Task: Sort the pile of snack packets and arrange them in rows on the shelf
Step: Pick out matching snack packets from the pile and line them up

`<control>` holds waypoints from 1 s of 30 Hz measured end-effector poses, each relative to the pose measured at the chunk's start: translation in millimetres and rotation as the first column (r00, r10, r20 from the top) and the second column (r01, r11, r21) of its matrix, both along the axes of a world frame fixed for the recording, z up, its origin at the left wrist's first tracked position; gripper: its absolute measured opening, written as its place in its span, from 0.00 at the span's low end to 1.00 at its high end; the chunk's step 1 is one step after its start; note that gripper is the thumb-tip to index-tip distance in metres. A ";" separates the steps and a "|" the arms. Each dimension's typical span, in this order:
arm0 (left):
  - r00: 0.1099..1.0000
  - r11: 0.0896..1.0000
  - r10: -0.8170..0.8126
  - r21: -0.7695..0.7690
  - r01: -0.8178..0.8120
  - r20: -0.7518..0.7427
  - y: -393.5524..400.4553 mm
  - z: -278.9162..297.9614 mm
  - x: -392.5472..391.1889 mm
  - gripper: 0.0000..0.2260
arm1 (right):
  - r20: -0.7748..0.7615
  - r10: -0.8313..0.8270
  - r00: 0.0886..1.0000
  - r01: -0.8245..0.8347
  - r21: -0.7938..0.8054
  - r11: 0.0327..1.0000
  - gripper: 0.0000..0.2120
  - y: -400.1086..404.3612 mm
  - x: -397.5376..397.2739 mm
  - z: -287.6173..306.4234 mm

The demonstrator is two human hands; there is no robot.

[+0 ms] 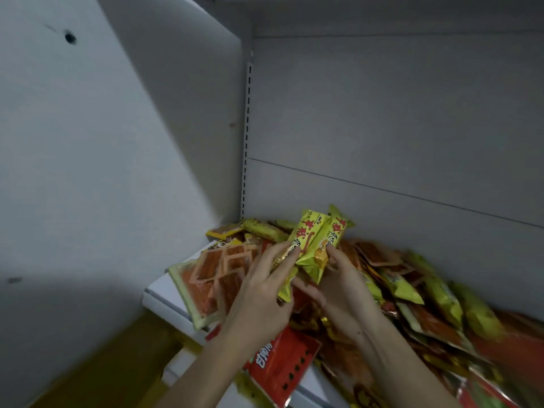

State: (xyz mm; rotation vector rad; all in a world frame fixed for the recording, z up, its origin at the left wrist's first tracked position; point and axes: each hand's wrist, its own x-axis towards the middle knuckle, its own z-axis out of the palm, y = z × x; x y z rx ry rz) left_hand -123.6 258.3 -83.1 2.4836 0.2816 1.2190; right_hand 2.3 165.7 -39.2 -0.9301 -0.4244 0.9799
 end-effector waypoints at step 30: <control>0.927 -0.119 -0.314 -0.977 0.175 0.204 -142.9 46.5 137.9 0.23 | 0.775 0.126 0.620 0.412 -0.458 0.788 0.21 -193.2 95.0 25.7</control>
